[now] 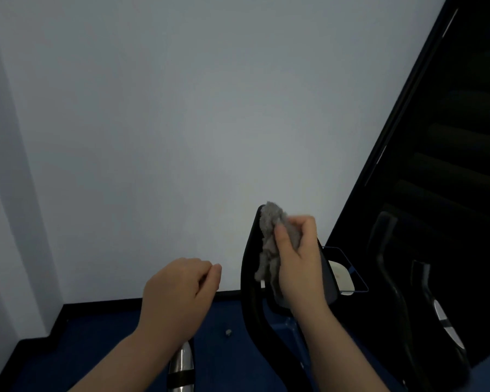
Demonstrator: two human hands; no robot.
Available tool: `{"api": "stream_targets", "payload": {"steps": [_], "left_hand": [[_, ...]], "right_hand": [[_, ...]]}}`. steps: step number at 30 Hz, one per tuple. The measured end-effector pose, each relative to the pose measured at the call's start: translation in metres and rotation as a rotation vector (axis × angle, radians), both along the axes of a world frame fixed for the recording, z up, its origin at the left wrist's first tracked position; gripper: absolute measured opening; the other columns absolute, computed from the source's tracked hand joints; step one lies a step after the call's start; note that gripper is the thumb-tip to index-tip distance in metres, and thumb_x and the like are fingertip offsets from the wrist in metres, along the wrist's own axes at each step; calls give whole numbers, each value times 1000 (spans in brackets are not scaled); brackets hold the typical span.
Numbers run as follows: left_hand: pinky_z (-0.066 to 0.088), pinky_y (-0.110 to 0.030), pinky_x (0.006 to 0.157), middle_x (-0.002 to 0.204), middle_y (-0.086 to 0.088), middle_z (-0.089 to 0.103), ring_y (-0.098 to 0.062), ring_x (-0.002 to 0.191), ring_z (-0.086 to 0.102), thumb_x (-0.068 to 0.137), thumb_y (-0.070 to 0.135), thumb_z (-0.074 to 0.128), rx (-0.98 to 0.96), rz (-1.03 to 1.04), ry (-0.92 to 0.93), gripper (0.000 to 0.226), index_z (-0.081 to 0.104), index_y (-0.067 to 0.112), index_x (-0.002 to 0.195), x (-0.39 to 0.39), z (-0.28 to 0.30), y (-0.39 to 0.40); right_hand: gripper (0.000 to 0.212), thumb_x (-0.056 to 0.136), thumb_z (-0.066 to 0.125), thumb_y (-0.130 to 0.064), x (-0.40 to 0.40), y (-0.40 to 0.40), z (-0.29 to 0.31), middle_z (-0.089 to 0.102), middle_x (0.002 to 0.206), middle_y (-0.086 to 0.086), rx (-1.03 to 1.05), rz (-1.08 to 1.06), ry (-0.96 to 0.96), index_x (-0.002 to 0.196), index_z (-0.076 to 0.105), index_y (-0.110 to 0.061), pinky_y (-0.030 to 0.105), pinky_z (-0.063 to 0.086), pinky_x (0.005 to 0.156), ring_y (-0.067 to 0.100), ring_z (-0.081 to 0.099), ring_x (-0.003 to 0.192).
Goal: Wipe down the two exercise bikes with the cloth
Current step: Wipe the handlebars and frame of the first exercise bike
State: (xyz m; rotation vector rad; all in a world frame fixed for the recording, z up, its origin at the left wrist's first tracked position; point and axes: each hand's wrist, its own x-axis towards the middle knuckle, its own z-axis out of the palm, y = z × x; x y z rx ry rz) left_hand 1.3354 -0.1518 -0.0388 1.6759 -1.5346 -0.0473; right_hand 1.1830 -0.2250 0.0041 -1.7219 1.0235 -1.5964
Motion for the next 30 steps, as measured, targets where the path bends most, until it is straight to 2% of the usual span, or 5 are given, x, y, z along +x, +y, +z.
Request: {"api": "stream_targets", "payload": {"steps": [4, 12, 16, 22, 30], "left_hand": [[43, -26, 54, 54, 6, 57, -9, 59, 54, 94, 38, 45, 14, 20, -11, 44, 62, 20, 59, -1, -1, -2], [33, -20, 47, 44, 13, 47, -3, 51, 50, 94, 28, 53, -15, 25, 5, 41, 63, 21, 55, -2, 0, -3], [36, -22, 48, 47, 9, 51, -7, 55, 52, 94, 31, 50, -3, 8, 2, 42, 63, 20, 56, -2, 0, -1], [35, -21, 48, 48, 8, 53, -8, 54, 52, 91, 39, 41, -19, -2, 17, 45, 62, 20, 55, 0, 0, -2], [46, -35, 56, 55, 1, 57, -14, 59, 54, 95, 40, 39, 11, -35, 17, 49, 63, 14, 62, 2, 0, -1]], "right_hand": [[15, 101, 38, -29, 23, -4, -8, 58, 100, 11, 103, -51, -49, 88, 41, -37, 35, 49, 75, 20, 60, 89], [16, 101, 39, -31, 1, 2, -12, 60, 85, 0, 174, -24, 63, 85, 42, -31, 13, 45, 59, 4, 58, 73], [12, 101, 38, -26, 14, 12, -33, 56, 96, 11, 160, -83, 170, 94, 43, -17, 34, 48, 73, 22, 56, 87], [4, 97, 50, -30, -2, 32, -10, 58, 80, -7, -115, -31, 294, 94, 52, -29, 5, 41, 54, -1, 58, 68], [12, 79, 74, -16, 9, 30, -29, 52, 87, 3, -380, -279, 978, 89, 69, -16, 24, 34, 46, 17, 52, 63]]}}
